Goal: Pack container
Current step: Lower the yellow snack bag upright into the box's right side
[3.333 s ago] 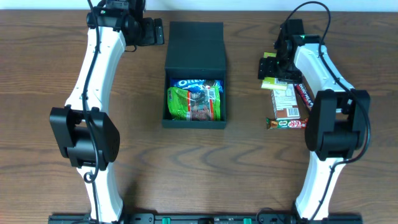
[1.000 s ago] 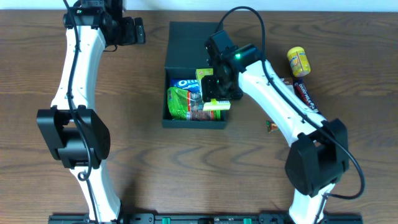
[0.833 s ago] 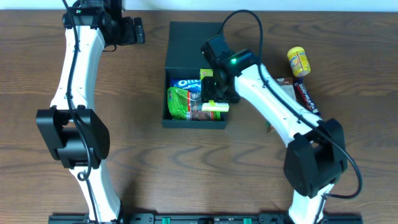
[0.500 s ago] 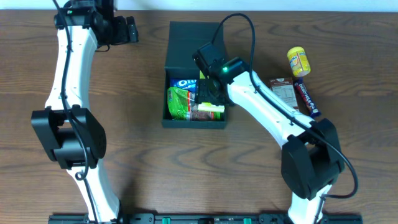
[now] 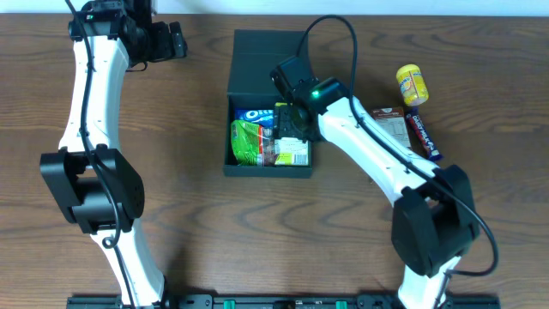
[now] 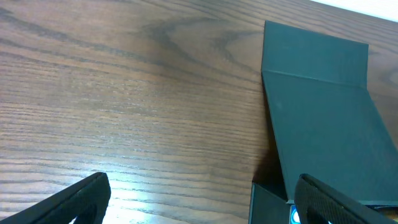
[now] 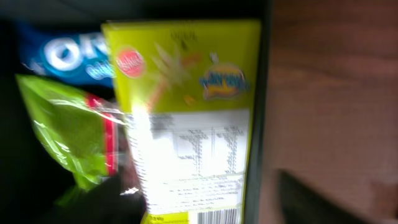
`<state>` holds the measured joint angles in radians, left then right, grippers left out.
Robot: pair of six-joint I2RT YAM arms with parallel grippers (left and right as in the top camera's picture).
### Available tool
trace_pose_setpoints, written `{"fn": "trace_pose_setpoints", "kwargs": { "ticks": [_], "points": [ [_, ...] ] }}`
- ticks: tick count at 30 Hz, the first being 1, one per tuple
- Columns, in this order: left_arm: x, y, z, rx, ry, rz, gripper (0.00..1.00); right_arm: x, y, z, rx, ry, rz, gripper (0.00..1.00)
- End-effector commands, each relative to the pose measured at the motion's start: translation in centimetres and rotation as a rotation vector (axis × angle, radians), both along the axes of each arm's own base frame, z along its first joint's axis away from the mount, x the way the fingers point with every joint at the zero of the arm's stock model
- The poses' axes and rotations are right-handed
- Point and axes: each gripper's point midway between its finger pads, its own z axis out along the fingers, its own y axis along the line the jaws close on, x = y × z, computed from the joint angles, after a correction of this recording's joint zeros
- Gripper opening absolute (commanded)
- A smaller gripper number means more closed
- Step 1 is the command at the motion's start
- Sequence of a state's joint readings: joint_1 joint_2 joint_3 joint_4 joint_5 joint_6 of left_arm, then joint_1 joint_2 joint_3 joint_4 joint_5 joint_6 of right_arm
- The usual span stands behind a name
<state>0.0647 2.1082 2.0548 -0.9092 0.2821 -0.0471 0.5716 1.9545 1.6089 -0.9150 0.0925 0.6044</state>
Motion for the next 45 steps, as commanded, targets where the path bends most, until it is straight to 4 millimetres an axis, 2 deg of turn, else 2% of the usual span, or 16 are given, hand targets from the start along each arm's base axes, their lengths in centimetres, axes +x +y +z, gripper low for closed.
{"fn": "trace_pose_setpoints", "kwargs": {
  "ticks": [1, 2, 6, 12, 24, 28, 31, 36, 45],
  "points": [
    [0.0, 0.1, 1.4, 0.005, -0.032, -0.014, 0.95, 1.6, 0.1, 3.5, 0.019, -0.114, 0.026, 0.15],
    [0.0, 0.1, 1.4, 0.005, -0.032, -0.014, 0.95, 1.8, 0.2, 3.5, 0.023, -0.122, 0.027, 0.01],
    [0.0, 0.1, 1.4, 0.005, -0.032, -0.014, 0.96, 1.8, 0.8, 2.1, 0.000, -0.105, 0.099, 0.01],
    [0.0, 0.1, 1.3, 0.004, -0.030, -0.014, 0.95, -0.1, 2.4, -0.9, 0.051, 0.032, 0.215, 0.01],
    [-0.2, 0.1, 0.8, 0.004, -0.018, -0.014, 0.95, -0.8, 2.0, -5.3, 0.003, 0.129, 0.219, 0.01],
    [-0.2, 0.1, 0.8, 0.004, -0.018, -0.014, 0.95, -0.6, 2.0, -5.1, 0.001, 0.119, 0.239, 0.01],
    [-0.2, 0.1, 0.7, 0.004, -0.017, -0.014, 0.96, 0.0, 1.9, -4.0, 0.012, 0.096, 0.232, 0.01],
    [-0.2, 0.1, 0.7, 0.004, -0.017, -0.014, 0.95, 2.4, 2.4, -0.9, 0.045, -0.010, 0.240, 0.01],
    [-0.3, 0.1, 0.7, 0.003, -0.014, -0.015, 0.96, 6.2, 1.2, 0.1, 0.064, -0.127, 0.182, 0.01]
  ]
}}
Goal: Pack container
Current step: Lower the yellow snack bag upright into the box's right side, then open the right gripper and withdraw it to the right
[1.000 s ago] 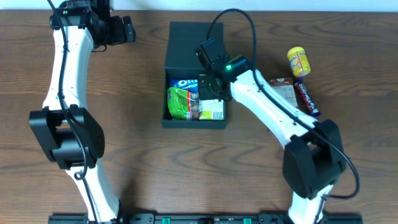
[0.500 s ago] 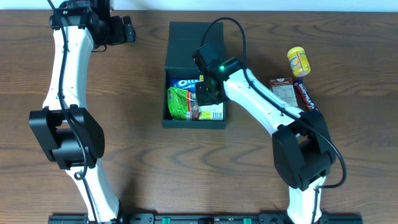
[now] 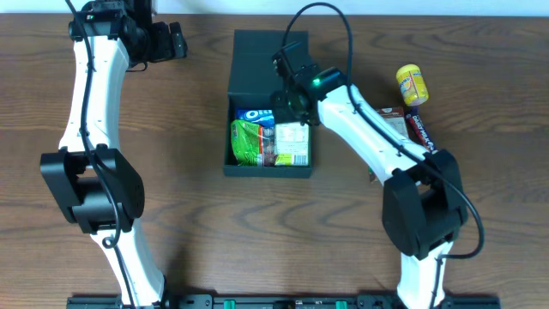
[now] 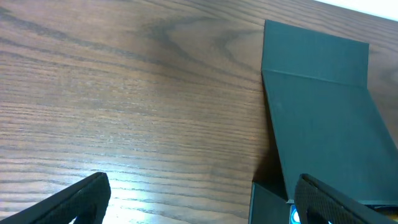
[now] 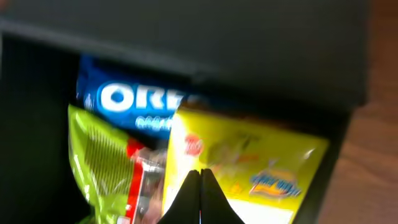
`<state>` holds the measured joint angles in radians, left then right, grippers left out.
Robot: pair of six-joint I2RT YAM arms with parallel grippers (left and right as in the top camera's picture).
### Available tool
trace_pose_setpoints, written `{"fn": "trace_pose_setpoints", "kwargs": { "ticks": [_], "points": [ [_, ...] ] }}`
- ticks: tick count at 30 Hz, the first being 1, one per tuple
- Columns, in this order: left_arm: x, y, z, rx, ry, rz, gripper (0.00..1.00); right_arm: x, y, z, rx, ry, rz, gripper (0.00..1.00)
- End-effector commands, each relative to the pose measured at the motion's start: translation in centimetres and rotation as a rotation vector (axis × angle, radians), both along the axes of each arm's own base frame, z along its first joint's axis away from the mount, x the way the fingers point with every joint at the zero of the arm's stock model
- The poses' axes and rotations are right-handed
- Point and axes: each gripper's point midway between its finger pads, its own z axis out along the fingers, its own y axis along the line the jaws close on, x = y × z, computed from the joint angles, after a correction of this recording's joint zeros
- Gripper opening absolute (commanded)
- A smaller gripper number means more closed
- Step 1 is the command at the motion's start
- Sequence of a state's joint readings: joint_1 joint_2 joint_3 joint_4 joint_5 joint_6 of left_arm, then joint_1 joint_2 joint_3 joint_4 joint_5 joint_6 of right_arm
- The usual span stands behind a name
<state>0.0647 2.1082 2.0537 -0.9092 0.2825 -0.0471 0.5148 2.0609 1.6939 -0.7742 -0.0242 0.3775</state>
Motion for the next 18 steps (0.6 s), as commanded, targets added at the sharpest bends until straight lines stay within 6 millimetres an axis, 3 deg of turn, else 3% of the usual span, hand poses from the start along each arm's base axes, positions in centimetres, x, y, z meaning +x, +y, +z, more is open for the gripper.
{"fn": "trace_pose_setpoints", "kwargs": {
  "ticks": [1, 6, 12, 18],
  "points": [
    [-0.3, 0.1, 0.8, 0.004, -0.015, -0.014, 0.95, 1.8, -1.1, 0.7, -0.007, -0.054, -0.024, 0.01],
    [-0.3, 0.0, 0.7, 0.004, -0.014, -0.016, 0.95, 2.7, -1.4, -0.7, -0.008, -0.051, -0.037, 0.01],
    [-0.3, -0.2, 0.8, 0.004, -0.015, -0.020, 0.95, 2.3, -1.2, -3.3, -0.022, 0.001, -0.017, 0.01],
    [-0.3, -0.2, 0.8, 0.004, -0.015, -0.020, 0.95, 2.1, -1.0, -3.7, -0.020, 0.011, 0.013, 0.01]
  ]
}}
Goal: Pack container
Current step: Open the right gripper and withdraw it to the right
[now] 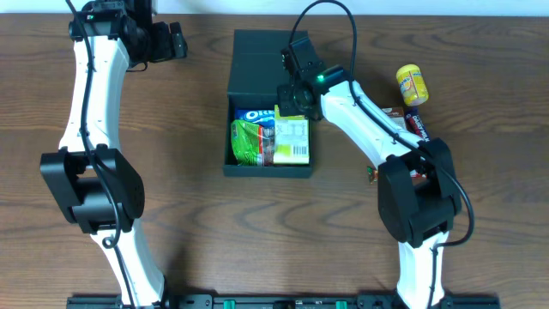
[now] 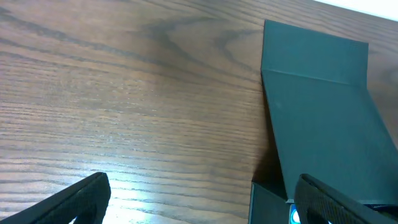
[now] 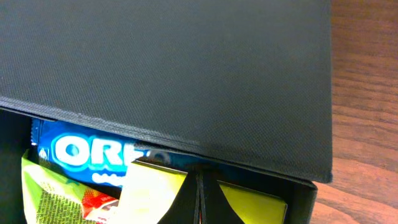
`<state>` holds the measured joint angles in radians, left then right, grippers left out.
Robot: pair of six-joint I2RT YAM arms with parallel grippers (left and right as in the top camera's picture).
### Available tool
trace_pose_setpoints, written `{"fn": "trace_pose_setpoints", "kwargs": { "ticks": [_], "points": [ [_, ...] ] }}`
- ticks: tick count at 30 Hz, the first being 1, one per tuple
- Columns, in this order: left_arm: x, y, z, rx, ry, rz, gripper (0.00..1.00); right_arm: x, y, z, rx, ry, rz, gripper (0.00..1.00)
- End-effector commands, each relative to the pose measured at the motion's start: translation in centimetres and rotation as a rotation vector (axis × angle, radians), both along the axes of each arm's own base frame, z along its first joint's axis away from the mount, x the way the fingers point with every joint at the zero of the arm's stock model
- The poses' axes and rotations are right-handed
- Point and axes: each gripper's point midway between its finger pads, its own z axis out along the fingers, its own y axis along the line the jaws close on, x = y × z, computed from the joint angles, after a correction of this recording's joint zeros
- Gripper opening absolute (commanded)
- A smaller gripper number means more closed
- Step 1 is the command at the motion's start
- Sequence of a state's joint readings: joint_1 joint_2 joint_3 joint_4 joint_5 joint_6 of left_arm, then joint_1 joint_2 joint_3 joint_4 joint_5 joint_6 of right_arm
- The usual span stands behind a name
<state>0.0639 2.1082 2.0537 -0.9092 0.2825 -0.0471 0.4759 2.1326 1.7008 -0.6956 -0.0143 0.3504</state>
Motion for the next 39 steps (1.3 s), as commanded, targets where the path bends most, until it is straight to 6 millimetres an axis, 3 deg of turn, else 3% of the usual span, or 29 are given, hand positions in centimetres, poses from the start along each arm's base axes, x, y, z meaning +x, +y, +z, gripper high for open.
{"fn": "trace_pose_setpoints", "kwargs": {
  "ticks": [1, 8, 18, 20, 23, 27, 33, 34, 39],
  "points": [
    [-0.3, -0.2, 0.8, 0.004, -0.015, -0.019, 0.95, -0.4, 0.1, -1.3, -0.009, 0.032, 0.031, 0.01],
    [-0.3, -0.2, 0.8, 0.004, -0.015, -0.019, 0.95, -0.2, 0.0, -0.9, -0.005, 0.026, 0.029, 0.01],
    [-0.3, -0.2, 0.8, 0.004, -0.015, -0.019, 0.95, -0.5, -0.3, 3.2, 0.020, -0.023, 0.025, 0.01],
    [-0.3, -0.2, 0.8, 0.004, -0.015, -0.019, 0.95, -1.1, -0.3, 3.3, 0.022, -0.005, 0.031, 0.15],
    [-0.3, -0.2, 0.8, 0.004, -0.015, -0.019, 0.96, -2.5, 0.0, 3.0, 0.044, 0.055, 0.052, 0.18],
    [-0.3, -0.2, 0.8, 0.004, -0.015, -0.019, 0.95, -3.2, 0.1, 2.8, 0.053, 0.087, 0.062, 0.05],
    [-0.3, -0.2, 0.7, 0.004, -0.014, -0.019, 0.95, -3.5, 0.1, 3.2, 0.057, 0.093, 0.065, 0.06],
    [-0.3, -0.2, 0.7, 0.004, -0.014, -0.019, 0.96, -3.5, -0.1, 3.6, 0.054, 0.088, 0.061, 0.01],
    [-0.3, -0.2, 0.8, 0.004, -0.015, -0.019, 0.95, -2.6, -2.3, 6.1, 0.044, 0.029, 0.013, 0.01]
  ]
}}
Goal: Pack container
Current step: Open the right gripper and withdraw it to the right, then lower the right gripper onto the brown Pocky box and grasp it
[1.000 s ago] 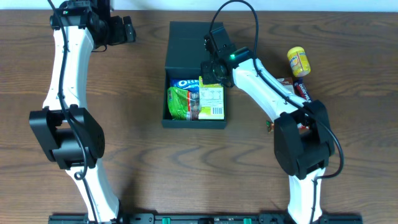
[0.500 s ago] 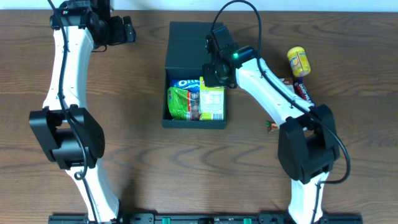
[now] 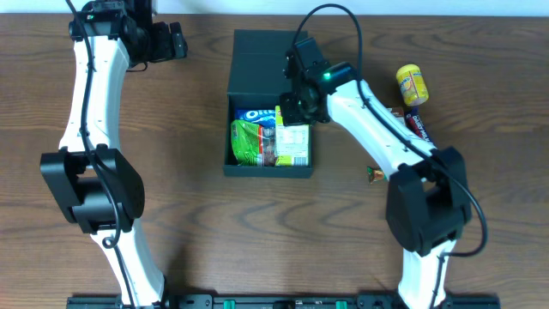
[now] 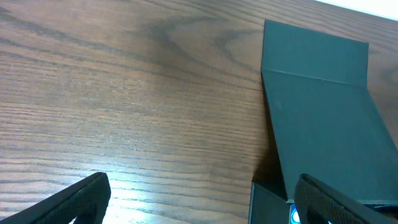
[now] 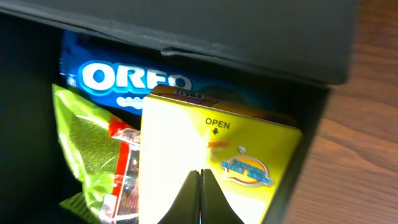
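The dark box (image 3: 243,165) stands open in the middle of the table, its lid (image 3: 262,64) folded back. Inside lie a blue Oreo pack (image 5: 134,78), a green bag (image 5: 87,137) and a yellow carton (image 5: 249,168). My right gripper (image 5: 200,175) is shut with nothing in it, its tips right over the carton's far end; whether they touch it I cannot tell. In the overhead view it shows as the right gripper (image 3: 296,107). My left gripper (image 4: 202,183) is open over bare wood at the far left, beside the lid (image 4: 317,93).
Right of the box lie a yellow canister (image 3: 412,84), a dark candy bar (image 3: 424,131) and a brown pack (image 3: 393,112) partly under my right arm. A small wrapped piece (image 3: 375,175) lies nearer the front.
My right gripper, still shut, has moved from over the lid's hinge edge back toward the front, and is now over the yellow carton's far end. The left arm has not moved.
My right gripper was open over the yellow carton lying in the box. Then it was shut above the carton's far end, then further back at the lid's hinge. Now it is over the carton again. The left gripper stayed open at the far left throughout.
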`<state>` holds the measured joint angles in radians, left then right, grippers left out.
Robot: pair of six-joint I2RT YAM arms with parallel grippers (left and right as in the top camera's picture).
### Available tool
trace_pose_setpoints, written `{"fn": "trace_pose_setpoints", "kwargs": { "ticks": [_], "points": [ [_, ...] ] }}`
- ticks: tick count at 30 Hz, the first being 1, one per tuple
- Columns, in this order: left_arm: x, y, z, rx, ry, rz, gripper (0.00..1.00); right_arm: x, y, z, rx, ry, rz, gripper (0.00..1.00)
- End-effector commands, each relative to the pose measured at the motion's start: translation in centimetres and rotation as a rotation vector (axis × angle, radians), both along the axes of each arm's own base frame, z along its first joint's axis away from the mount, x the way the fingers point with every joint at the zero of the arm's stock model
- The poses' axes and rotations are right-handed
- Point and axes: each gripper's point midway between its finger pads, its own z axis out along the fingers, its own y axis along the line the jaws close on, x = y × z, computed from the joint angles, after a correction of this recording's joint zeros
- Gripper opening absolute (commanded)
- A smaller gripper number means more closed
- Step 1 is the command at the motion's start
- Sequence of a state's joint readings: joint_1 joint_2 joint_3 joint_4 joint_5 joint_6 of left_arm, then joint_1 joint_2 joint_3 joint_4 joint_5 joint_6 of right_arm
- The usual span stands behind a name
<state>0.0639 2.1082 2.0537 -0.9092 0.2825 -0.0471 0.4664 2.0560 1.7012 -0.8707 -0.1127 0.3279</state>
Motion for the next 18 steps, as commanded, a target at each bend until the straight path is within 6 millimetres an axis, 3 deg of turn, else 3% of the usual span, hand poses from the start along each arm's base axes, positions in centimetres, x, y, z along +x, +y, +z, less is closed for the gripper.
{"fn": "trace_pose_setpoints", "kwargs": {
  "ticks": [1, 4, 6, 10, 13, 18],
  "points": [
    [-0.3, -0.2, 0.8, 0.004, -0.015, -0.019, 0.95, 1.4, -2.4, 4.5, 0.005, -0.103, -0.048, 0.01],
    [-0.3, -0.2, 0.8, 0.004, -0.015, -0.019, 0.96, 1.5, -6.0, 5.2, -0.078, -0.110, -0.115, 0.01],
    [-0.3, -0.2, 0.8, 0.004, -0.015, -0.019, 0.95, 0.9, -10.1, 4.8, -0.176, -0.065, -0.186, 0.01],
    [-0.3, -0.2, 0.8, 0.004, -0.015, -0.019, 0.95, -0.3, -15.1, 3.8, -0.235, 0.030, -0.230, 0.01],
    [-0.3, -0.4, 0.8, 0.004, -0.015, -0.024, 0.95, -0.7, -18.0, 3.1, -0.254, 0.069, -0.252, 0.02],
    [-0.3, -1.2, 0.8, 0.005, -0.016, -0.038, 0.96, -1.5, -21.0, 1.2, -0.246, 0.120, -0.266, 0.02]
  ]
}}
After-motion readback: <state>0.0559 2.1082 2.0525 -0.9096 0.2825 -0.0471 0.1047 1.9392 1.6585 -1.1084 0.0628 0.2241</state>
